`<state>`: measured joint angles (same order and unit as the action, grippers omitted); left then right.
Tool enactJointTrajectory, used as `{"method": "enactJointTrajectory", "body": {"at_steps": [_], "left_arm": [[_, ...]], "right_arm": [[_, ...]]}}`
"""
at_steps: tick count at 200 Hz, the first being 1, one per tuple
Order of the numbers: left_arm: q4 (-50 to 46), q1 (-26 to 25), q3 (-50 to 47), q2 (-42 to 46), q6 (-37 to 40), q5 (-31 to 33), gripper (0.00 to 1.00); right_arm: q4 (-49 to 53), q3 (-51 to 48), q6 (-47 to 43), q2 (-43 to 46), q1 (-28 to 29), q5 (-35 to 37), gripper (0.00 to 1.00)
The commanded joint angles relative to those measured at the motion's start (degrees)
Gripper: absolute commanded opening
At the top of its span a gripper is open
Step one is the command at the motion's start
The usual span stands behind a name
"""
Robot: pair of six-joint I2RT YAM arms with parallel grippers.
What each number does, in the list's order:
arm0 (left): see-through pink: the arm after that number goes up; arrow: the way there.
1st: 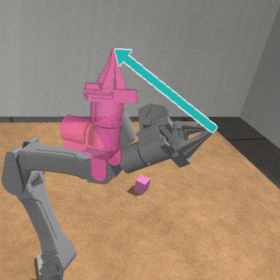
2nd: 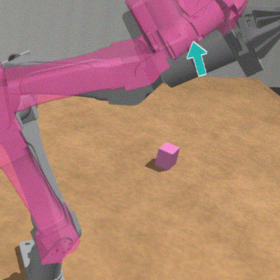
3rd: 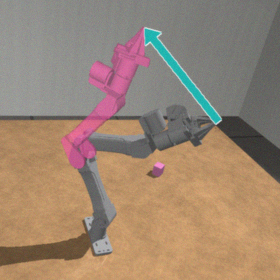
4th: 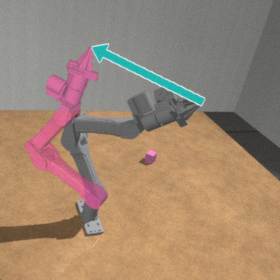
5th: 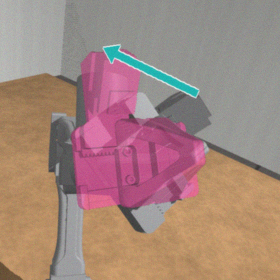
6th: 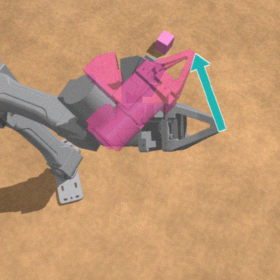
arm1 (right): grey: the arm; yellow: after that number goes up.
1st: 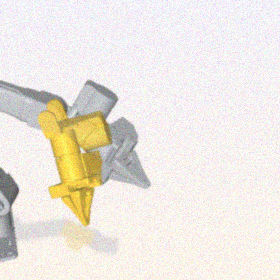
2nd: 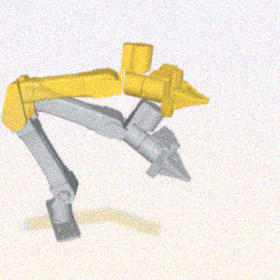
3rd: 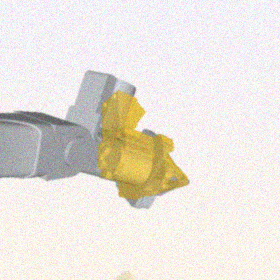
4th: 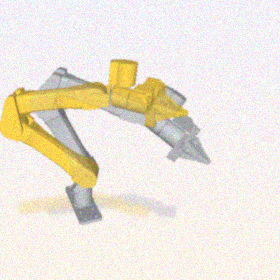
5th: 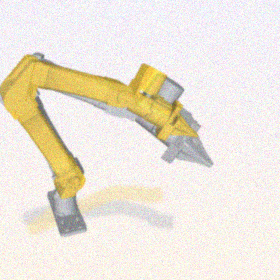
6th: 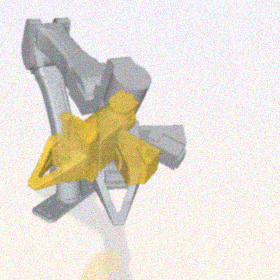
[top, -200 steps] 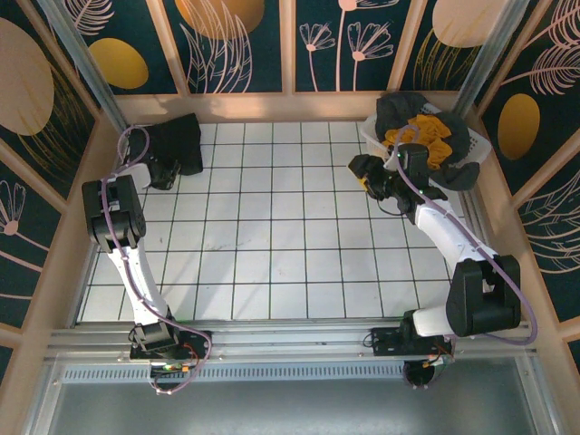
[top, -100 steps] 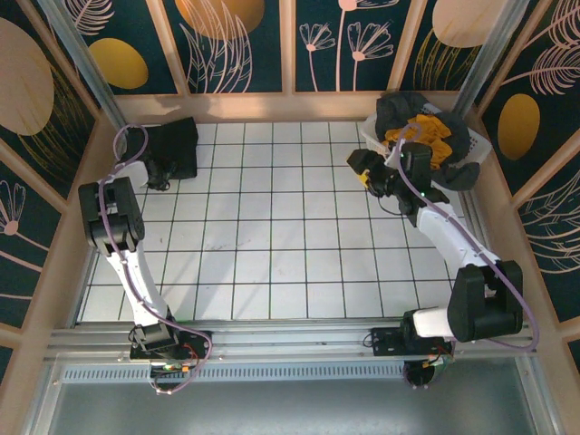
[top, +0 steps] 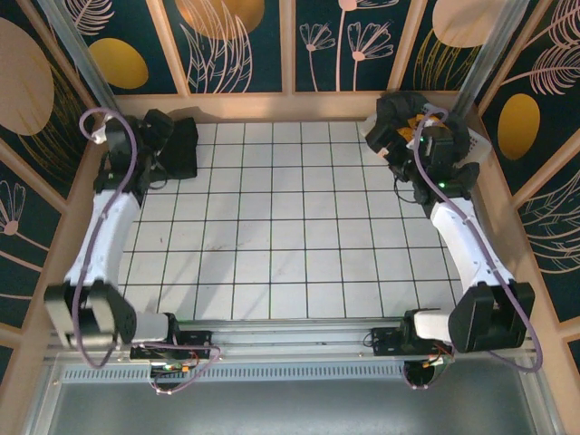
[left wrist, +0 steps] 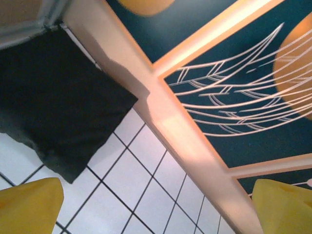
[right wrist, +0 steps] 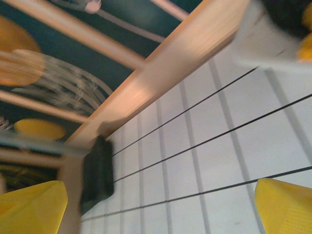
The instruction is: Fold and stack the t-shirts
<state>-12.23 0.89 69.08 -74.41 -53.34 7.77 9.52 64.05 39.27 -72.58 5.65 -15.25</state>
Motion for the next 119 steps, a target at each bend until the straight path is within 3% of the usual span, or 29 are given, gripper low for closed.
{"method": "enactJointTrajectory", "body": {"at_steps": [1, 9, 20, 40, 56, 70, 91, 119], "left_arm": [[-5.05, -1.75, -8.39, 8.73, 1.64, 18.48, 0.99], [-5.13, -1.85, -12.24, 12.67, 2.30, 21.79, 0.99], [-0.38, -1.85, -20.03, 18.85, 8.84, 23.93, 0.99], [10.65, -1.85, -33.59, 27.24, 26.61, 25.69, 0.99], [19.03, -1.85, -42.71, 29.68, 34.51, 22.40, 0.99], [28.12, -1.85, -49.40, 29.66, 39.05, 17.01, 0.99], [37.80, -1.85, -54.71, 25.21, 39.64, 16.39, 0.99], [50.22, -1.77, -56.97, 15.66, 40.93, 14.67, 0.99]], "right_arm": [[11.25, 2.52, -6.97, 3.21, -0.27, 21.72, 0.99], [11.71, 0.33, -7.78, 4.35, -0.35, 28.11, 0.99], [6.38, -6.19, -10.52, 8.06, -0.93, 32.10, 0.99], [-16.77, -26.08, -16.72, 16.99, -1.35, 36.46, 0.99], [-35.92, -39.24, -24.90, 19.68, -1.05, 39.76, 0.99], [-40.52, -43.93, -30.16, 17.37, -1.38, 39.39, 0.99], [-42.06, -44.61, -32.75, 10.00, -1.46, 37.38, 0.99], [-52.55, -45.77, -32.06, 0.65, -1.44, 35.45, 0.99]]}}
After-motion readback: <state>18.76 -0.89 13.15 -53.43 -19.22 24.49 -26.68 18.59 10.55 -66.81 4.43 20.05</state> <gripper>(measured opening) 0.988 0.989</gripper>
